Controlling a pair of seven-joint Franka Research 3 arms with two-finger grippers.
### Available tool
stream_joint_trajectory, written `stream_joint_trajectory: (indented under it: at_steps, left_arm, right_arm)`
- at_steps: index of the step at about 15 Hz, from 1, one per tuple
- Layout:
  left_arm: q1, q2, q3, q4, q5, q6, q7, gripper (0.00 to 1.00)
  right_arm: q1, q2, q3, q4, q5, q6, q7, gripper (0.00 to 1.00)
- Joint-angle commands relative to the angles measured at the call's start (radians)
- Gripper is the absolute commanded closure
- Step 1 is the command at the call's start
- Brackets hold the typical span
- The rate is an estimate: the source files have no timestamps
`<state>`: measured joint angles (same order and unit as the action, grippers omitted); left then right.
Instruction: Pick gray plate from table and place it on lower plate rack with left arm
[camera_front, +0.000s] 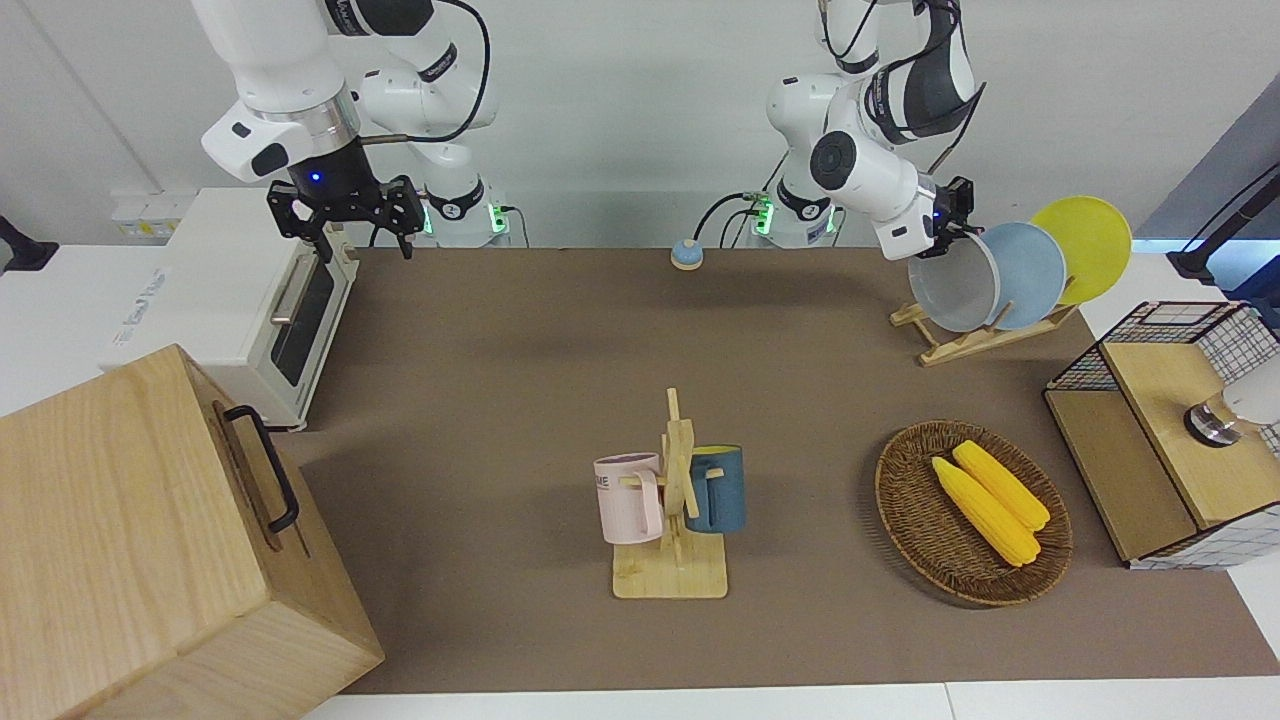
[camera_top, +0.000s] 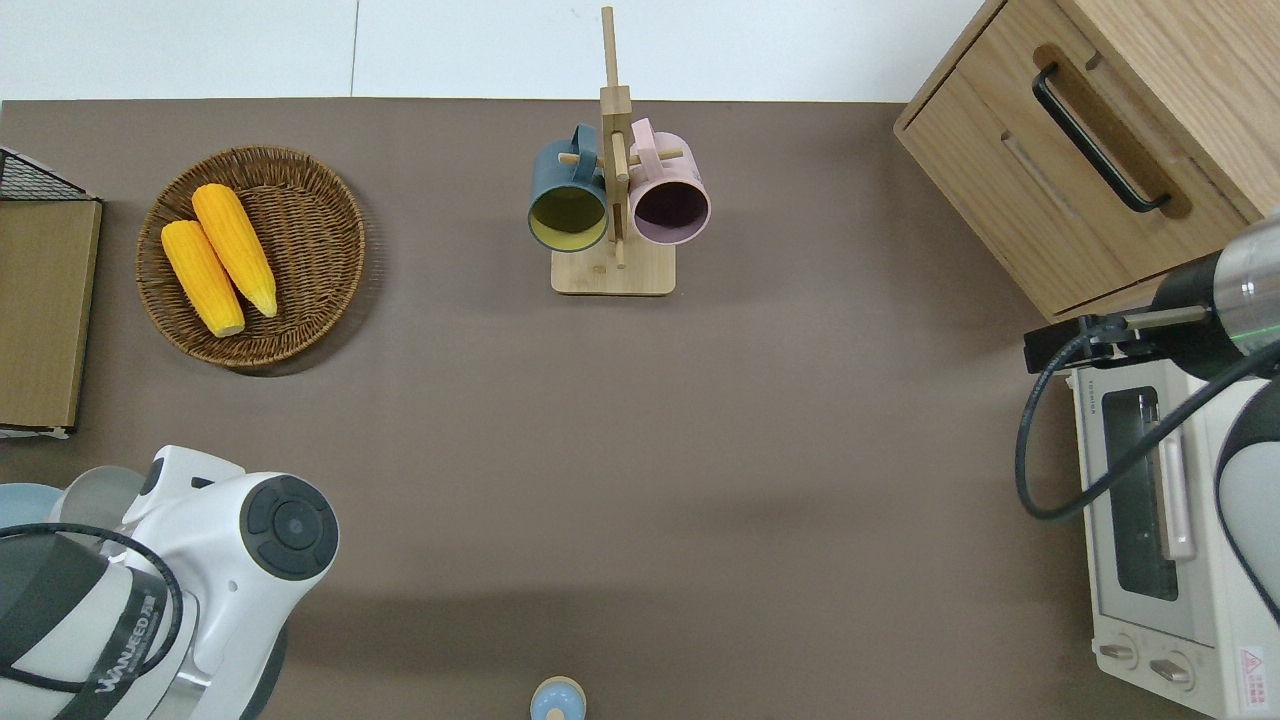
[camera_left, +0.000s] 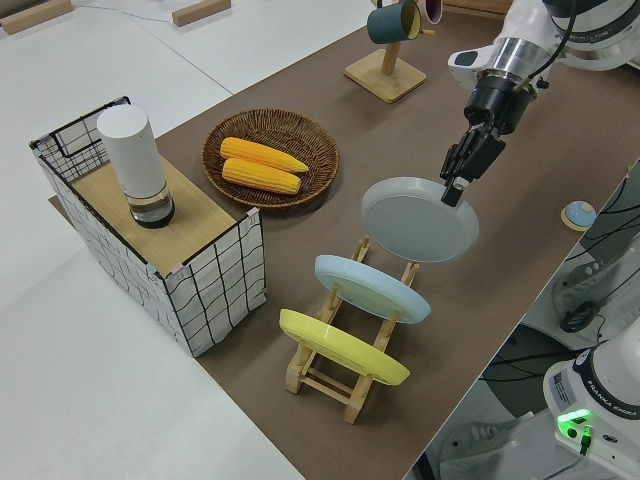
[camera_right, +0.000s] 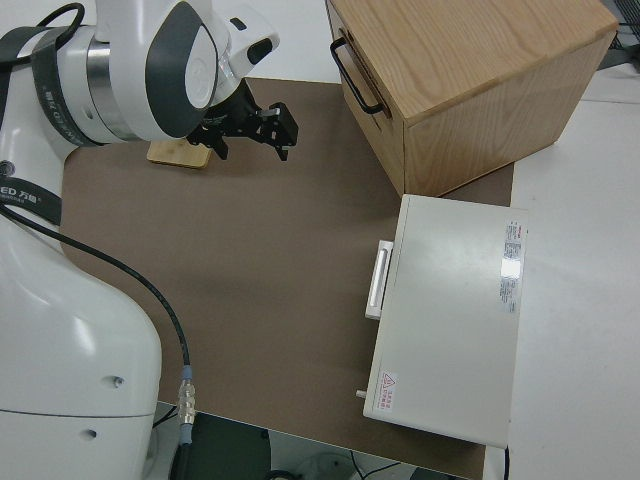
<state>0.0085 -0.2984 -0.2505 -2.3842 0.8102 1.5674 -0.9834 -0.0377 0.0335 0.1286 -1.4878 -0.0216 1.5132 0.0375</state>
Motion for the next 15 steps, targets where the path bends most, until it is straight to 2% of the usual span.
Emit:
stream_joint_trajectory:
  at_steps: [1, 10, 12, 13, 14, 15]
  left_arm:
    - [0.001, 0.011, 0.007, -0.019, 0.029, 0.028, -0.021, 1.00]
    - [0.004, 0.051, 0.008, -0.027, 0.027, 0.068, -0.029, 1.00]
    - [0.002, 0.058, 0.008, -0.027, 0.029, 0.066, -0.031, 0.83]
    - [0.002, 0.058, 0.008, -0.027, 0.029, 0.066, -0.031, 0.71]
    - [0.001, 0.056, 0.008, -0.027, 0.029, 0.065, -0.032, 0.27]
    - [0.001, 0.058, 0.008, -0.027, 0.029, 0.065, -0.046, 0.01]
  right_arm:
    - [-0.022, 0.009, 0.020, 0.021, -0.003, -0.016, 0.013, 0.017]
    - [-0.022, 0.009, 0.020, 0.021, -0.003, -0.016, 0.013, 0.017]
    - [-0.022, 0.009, 0.020, 0.021, -0.003, -0.016, 0.013, 0.017]
    - [-0.022, 0.009, 0.020, 0.021, -0.003, -0.016, 0.013, 0.017]
    - [-0.022, 0.009, 0.020, 0.020, -0.003, -0.016, 0.013, 0.017]
    - [-0.022, 0.009, 0.020, 0.021, -0.003, -0.016, 0.013, 0.017]
